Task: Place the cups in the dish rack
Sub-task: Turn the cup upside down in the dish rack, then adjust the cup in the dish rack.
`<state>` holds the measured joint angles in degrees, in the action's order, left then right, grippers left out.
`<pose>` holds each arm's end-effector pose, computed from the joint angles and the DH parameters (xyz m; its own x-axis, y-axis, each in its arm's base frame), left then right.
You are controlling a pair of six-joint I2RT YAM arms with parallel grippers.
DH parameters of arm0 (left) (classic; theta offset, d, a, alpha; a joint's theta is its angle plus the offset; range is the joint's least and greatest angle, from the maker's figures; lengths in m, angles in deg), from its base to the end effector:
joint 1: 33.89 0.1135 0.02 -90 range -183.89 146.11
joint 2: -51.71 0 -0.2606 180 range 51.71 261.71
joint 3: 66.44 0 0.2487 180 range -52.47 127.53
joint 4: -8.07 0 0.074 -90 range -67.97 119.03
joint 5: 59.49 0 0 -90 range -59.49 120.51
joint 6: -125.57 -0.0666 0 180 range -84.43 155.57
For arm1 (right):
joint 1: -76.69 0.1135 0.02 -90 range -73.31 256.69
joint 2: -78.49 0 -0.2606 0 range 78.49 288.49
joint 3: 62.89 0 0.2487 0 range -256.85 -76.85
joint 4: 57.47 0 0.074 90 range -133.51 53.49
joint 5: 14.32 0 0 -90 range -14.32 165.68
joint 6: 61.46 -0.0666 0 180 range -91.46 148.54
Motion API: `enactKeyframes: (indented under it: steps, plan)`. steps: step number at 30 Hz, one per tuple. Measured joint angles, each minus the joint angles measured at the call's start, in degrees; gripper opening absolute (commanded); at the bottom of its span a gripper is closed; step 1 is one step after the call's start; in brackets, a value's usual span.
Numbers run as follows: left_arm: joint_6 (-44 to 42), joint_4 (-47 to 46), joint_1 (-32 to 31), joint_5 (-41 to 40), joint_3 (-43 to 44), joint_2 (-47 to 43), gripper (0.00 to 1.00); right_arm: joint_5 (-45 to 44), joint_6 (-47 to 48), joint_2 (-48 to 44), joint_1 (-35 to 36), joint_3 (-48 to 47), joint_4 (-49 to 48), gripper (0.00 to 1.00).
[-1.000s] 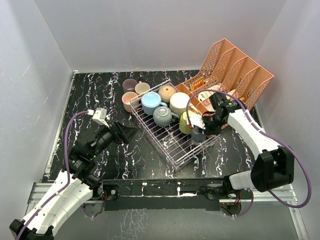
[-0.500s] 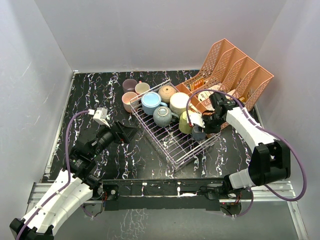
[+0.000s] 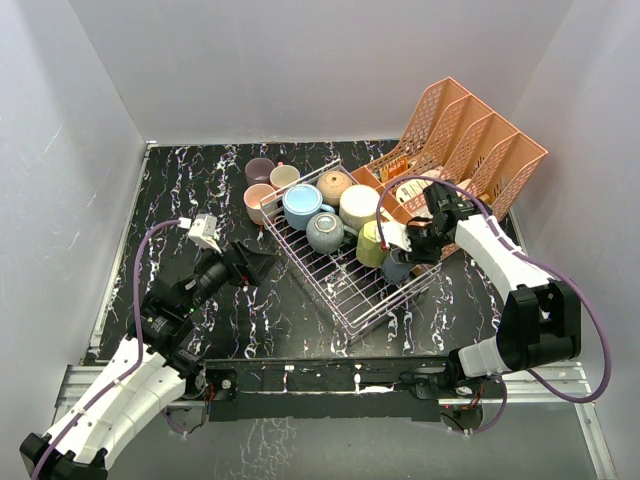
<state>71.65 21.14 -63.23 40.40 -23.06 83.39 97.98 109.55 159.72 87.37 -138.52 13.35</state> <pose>0.1525 -0.0988 0.2975 -0.3893 -0.4467 -0.8055 0.4988 0.6330 -0.5921 0.2504 0.0729 0.2150 0.1066 -0.9099 -0.4010 -0.9839 -0.0384 -0.1743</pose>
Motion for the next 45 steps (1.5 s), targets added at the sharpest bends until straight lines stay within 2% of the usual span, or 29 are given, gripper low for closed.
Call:
enactKeyframes:
  steps: [7, 14, 20, 34, 40, 45]
  plan:
    - [0.1, 0.0, 0.0, 0.0, 0.0, 0.0, 0.85, 2.3, 1.9, -1.0, -1.1, -0.1, 0.7, 0.46]
    - [0.2, 0.0, 0.0, 0.0, 0.0, 0.0, 0.85, 4.1, 4.3, -6.6, -1.5, -1.0, 5.9, 0.52]
    - [0.4, 0.0, 0.0, 0.1, 0.0, 0.2, 0.85, 6.8, 4.8, -10.9, -1.5, -3.1, 11.7, 0.54]
    - [1.3, -0.1, 0.0, 0.0, 0.9, 2.3, 0.84, 26.9, -4.2, -13.0, -1.0, -6.4, 14.2, 0.43]
    - [1.4, 0.2, 0.0, -0.3, 1.3, 2.3, 0.84, 27.6, -10.9, -12.9, 1.8, -3.8, 9.7, 0.3]
    - [1.5, 0.8, 0.0, -0.8, 1.4, 2.5, 0.84, 22.7, -17.6, -12.9, 5.9, 0.3, 4.6, 0.25]
